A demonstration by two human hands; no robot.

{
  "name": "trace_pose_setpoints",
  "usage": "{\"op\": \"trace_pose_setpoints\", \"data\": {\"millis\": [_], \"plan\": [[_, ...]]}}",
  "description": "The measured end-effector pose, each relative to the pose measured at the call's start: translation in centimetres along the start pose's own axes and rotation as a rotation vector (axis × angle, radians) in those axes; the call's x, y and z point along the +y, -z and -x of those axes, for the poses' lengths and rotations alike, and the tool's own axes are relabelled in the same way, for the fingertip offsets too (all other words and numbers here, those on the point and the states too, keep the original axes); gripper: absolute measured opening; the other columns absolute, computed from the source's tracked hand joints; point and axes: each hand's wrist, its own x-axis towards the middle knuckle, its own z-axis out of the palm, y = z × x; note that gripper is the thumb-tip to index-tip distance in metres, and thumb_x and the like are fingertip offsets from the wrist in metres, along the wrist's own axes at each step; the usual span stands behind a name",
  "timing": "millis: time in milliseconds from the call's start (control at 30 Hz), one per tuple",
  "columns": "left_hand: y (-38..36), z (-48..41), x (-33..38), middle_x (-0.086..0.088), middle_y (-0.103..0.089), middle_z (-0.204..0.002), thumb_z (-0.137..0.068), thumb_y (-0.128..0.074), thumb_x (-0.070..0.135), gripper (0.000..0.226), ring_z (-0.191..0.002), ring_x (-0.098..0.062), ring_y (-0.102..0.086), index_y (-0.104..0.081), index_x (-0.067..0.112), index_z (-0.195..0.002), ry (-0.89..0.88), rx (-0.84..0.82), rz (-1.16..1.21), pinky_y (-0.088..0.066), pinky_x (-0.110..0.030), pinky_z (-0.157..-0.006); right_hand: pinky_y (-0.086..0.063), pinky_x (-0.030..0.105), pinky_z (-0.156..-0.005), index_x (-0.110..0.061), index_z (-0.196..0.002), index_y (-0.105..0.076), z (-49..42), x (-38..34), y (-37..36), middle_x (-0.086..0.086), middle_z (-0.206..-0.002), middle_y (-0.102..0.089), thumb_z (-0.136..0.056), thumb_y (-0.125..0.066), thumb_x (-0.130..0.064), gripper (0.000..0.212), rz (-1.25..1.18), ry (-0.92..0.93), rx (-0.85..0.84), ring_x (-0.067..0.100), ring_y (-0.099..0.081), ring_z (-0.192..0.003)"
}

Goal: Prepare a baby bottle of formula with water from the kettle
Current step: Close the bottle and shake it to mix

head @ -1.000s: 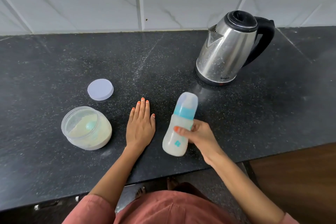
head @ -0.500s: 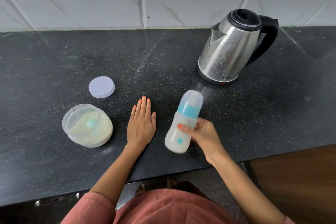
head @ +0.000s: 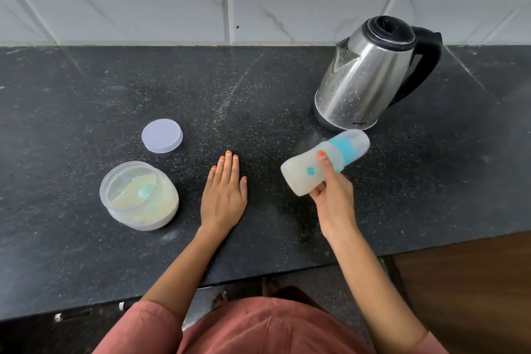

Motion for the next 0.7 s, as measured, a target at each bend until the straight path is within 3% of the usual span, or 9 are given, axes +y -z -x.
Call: {"op": "trace_pose_setpoints", "data": {"millis": [67,200,367,433,567,633,700], "plan": [[-0.1,0.0,0.0,-0.008,-0.005,-0.157,-0.101,-0.021,0.031,0.053,-0.145,-0.020,-0.004,-0.008,0.008,-0.147,0.002,-0.006,-0.012,0.002,-0.030,-0.116,-0.056,0.025,-0.072,-0.020,-0.091,-0.064,0.3,0.5,0.2,-0.006,-0.087,-0.071,-0.079,-0.063,-0.020,0.012,0.073,-0.015,-0.007,0.006,-0.068,-0.080],[-0.1,-0.1,-0.1,-0.008,-0.006,-0.157,-0.101,-0.021,0.031,0.053,-0.145,-0.020,-0.005,-0.008,0.008,-0.147,0.004,-0.003,-0.029,0.002,-0.030,-0.116,-0.057,0.024,-0.066,-0.017,-0.080,-0.070,2.0,1.3,1.5,-0.001,-0.082,-0.074,-0.056,-0.073,-0.028,0.027,0.438,-0.113,-0.224,0.011,-0.069,-0.078],[-0.2,-0.1,-0.1,-0.008,-0.005,-0.157,-0.101,-0.021,0.031,0.053,-0.145,-0.019,-0.004,-0.008,0.008,-0.147,0.001,-0.005,-0.027,0.001,-0.031,-0.116,-0.057,0.022,-0.063,-0.019,-0.088,-0.065,-0.2,-0.4,1.0,-0.008,-0.080,-0.073,-0.079,-0.065,-0.020,0.010,-0.008,-0.031,0.032,0.005,-0.068,-0.076],[-0.1,-0.1,0.0,-0.008,-0.006,-0.157,-0.101,-0.022,0.030,0.053,-0.145,-0.020,-0.005,-0.009,0.008,-0.147,0.002,-0.008,-0.027,0.000,-0.031,-0.116,-0.057,0.023,-0.067,-0.020,-0.089,-0.065,0.0,0.2,0.9,-0.008,-0.084,-0.072,-0.078,-0.066,-0.020,0.011,0.094,-0.024,-0.005,0.005,-0.068,-0.078],[-0.1,-0.1,-0.1,-0.010,-0.009,-0.157,-0.100,-0.024,0.029,0.053,-0.145,-0.022,-0.007,-0.011,0.007,-0.147,0.000,-0.011,-0.028,-0.001,-0.032,-0.116,-0.057,0.021,-0.067,-0.022,-0.074,-0.072,2.2,1.2,1.4,-0.004,-0.080,-0.074,-0.052,-0.075,-0.028,0.024,0.489,-0.094,-0.303,0.007,-0.069,-0.077],[-0.1,-0.1,-0.1,-0.010,-0.008,-0.157,-0.100,-0.024,0.029,0.053,-0.145,-0.021,-0.007,-0.010,0.007,-0.147,0.003,-0.009,-0.027,-0.001,-0.032,-0.116,-0.057,0.022,-0.067,-0.019,-0.079,-0.071,1.6,0.6,1.3,-0.005,-0.080,-0.075,-0.054,-0.074,-0.028,0.027,0.387,-0.073,-0.270,0.008,-0.069,-0.078],[-0.2,0.0,-0.1,-0.009,-0.008,-0.157,-0.101,-0.023,0.030,0.053,-0.145,-0.021,-0.006,-0.010,0.007,-0.147,0.002,-0.008,-0.027,-0.001,-0.032,-0.116,-0.057,0.023,-0.066,-0.017,-0.087,-0.066,0.4,-0.1,0.9,-0.005,-0.082,-0.073,-0.067,-0.069,-0.023,0.021,0.132,-0.067,-0.110,0.008,-0.069,-0.079]]}}
